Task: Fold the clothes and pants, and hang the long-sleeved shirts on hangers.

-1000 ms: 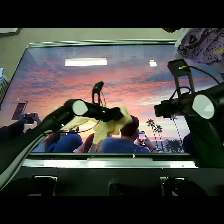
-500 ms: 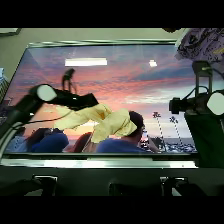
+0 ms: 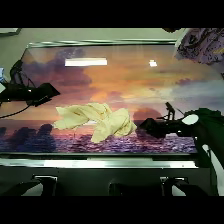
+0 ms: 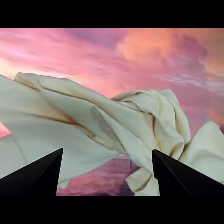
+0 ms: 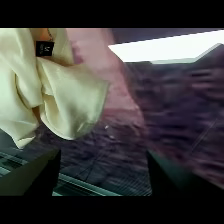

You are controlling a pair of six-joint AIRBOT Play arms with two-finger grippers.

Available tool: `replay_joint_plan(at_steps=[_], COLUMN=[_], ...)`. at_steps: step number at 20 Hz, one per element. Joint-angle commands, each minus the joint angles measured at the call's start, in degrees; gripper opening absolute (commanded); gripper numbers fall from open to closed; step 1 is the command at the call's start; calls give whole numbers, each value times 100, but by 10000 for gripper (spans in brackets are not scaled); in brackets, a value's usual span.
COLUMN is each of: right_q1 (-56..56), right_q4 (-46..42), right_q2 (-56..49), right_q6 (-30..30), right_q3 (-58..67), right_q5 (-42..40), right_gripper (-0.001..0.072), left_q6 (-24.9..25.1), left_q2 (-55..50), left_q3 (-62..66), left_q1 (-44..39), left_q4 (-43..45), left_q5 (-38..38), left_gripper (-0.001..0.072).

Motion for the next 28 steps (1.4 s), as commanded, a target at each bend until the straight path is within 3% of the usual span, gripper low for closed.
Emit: replay_joint_plan(at_steps=[1,3,5,6,7,8,9,13,17,22,28], right_q1=[664,935,1088,1115,1102,1102,1102,1102,1102,1102,1102], right_q4=[903,1189,1661,1821,1847,1843,1843,1816,1749,1663,1316], right_q2=[-505,-748,-892,-935,-940,-933,-933,-765,-529,-494,-494], right_q6=[-485,-588,-984,-1130,-1209,-1222,-1257,-1239,-1165,-1082,-601], right_q3=[-221,-219,-216,-216,-216,-214,-214,-214,-214,-216,-216], right_q5=[-890,-1226,-1399,-1438,-1464,-1517,-1569,-1580,-1390,-1060,-1172], right_gripper=[618,613,519,414,238,114,22,26,26,26,26], left_q6=[20,17,15,-129,-308,-474,-540,-35,1300,2717,2813], left_q2=[24,17,15,17,15,2,-26,-92,-511,-1497,-2175], left_q3=[0,0,-2,0,-2,-2,-2,-597,-1718,-1954,-1740], left_q1=[227,221,216,216,232,278,363,1327,2271,1980,1274], left_q4=[28,26,28,28,33,66,157,402,-1003,-2341,-2618], left_q5=[-33,-37,-37,-48,-151,-232,-319,-63,710,1270,1967], left_gripper=[625,625,624,624,624,625,625,625,624,624,607])
